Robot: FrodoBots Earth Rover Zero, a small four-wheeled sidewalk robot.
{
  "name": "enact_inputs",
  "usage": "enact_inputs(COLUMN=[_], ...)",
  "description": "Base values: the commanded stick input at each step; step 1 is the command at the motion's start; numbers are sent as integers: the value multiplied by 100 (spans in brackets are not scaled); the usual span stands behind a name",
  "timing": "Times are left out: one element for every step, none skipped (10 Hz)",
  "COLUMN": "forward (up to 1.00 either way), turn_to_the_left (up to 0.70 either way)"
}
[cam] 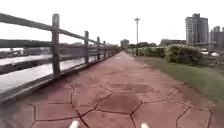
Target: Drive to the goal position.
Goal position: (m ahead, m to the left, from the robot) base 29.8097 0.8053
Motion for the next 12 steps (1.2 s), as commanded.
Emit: enact_inputs(forward=[70, 70, 70, 70, 70, 70, 70, 70, 70, 70, 70, 70], turn_to_the_left=[0, 0, 0, 0, 0, 0, 0, 0, 0, 0, 0, 0])
